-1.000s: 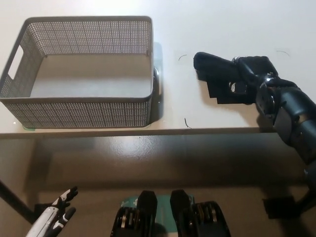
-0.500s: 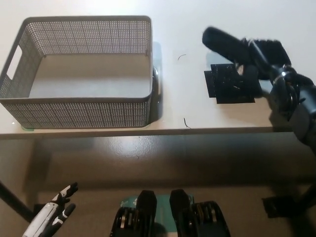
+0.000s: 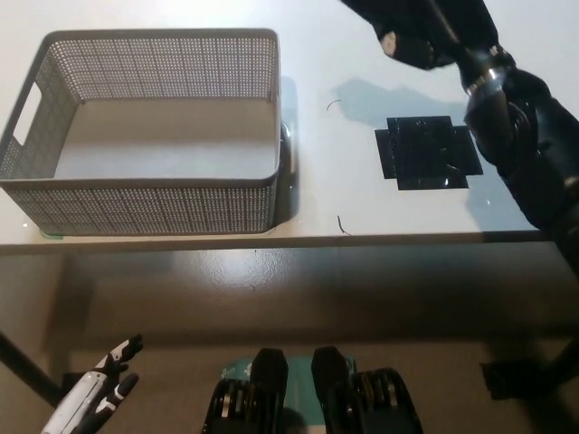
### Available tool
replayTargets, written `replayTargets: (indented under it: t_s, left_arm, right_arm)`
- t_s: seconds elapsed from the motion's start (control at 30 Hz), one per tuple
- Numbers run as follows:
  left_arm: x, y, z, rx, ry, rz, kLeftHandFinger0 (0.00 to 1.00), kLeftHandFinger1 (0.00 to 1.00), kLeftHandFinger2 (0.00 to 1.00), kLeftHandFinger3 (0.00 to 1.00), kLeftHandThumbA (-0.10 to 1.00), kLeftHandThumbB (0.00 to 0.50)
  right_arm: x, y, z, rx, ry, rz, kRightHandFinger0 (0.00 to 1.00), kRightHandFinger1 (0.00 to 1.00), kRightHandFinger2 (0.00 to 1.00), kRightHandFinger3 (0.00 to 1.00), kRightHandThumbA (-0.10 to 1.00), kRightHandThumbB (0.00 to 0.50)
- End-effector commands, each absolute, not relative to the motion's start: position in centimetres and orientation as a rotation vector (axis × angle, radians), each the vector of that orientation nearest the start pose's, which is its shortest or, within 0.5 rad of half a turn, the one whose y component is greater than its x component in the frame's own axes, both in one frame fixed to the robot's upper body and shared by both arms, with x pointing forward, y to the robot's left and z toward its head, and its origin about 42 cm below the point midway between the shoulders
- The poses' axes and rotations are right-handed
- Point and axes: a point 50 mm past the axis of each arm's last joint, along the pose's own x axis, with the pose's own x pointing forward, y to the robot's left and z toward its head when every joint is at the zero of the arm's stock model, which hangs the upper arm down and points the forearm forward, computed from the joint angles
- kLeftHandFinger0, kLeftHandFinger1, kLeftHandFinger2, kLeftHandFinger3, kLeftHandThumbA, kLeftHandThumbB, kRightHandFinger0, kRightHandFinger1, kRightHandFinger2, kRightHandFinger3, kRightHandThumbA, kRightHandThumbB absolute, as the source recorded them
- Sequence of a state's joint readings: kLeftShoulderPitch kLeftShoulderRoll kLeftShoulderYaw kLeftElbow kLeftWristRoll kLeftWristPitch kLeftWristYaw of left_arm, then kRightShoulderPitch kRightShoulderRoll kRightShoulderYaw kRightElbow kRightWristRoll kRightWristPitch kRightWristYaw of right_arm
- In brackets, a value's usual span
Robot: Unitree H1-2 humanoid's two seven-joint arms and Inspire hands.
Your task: Use the right hand to pick up the pencil case on the right hand side and put it into a grey container on the left side
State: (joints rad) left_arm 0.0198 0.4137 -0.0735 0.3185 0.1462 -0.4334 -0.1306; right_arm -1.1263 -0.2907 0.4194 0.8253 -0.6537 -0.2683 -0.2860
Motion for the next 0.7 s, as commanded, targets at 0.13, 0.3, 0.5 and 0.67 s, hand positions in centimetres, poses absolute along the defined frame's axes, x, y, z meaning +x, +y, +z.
replayTargets:
  t_s: [0.13, 0.3, 0.5, 0.67]
  left_arm:
    - [26.1, 35.0, 6.0, 0.564, -0.068, -0.300, 1.00, 1.00, 1.00, 1.00, 1.00, 0.381]
    - [26.0, 34.8, 5.5, 0.564, -0.054, -0.312, 1.00, 1.00, 1.00, 1.00, 1.00, 0.387]
    - [25.8, 34.4, 5.5, 0.572, -0.057, -0.336, 1.00, 1.00, 1.00, 1.00, 1.00, 0.368]
    - [26.3, 33.9, 5.6, 0.569, -0.064, -0.357, 1.00, 1.00, 1.00, 1.00, 1.00, 0.389]
  right_arm:
    - [53.8, -8.1, 44.8, -1.082, -0.988, 0.116, 0.00, 0.27, 0.74, 0.54, -0.10, 0.202]
    - [53.4, -3.6, 45.2, -1.068, -0.992, 0.178, 0.00, 0.32, 0.66, 0.55, -0.10, 0.224]
    - [53.6, 0.2, 44.4, -1.059, -0.951, 0.223, 0.00, 0.11, 0.33, 0.52, -0.10, 0.232]
    - [53.9, 1.9, 43.6, -1.056, -0.936, 0.241, 0.00, 0.00, 0.22, 0.06, -0.10, 0.199]
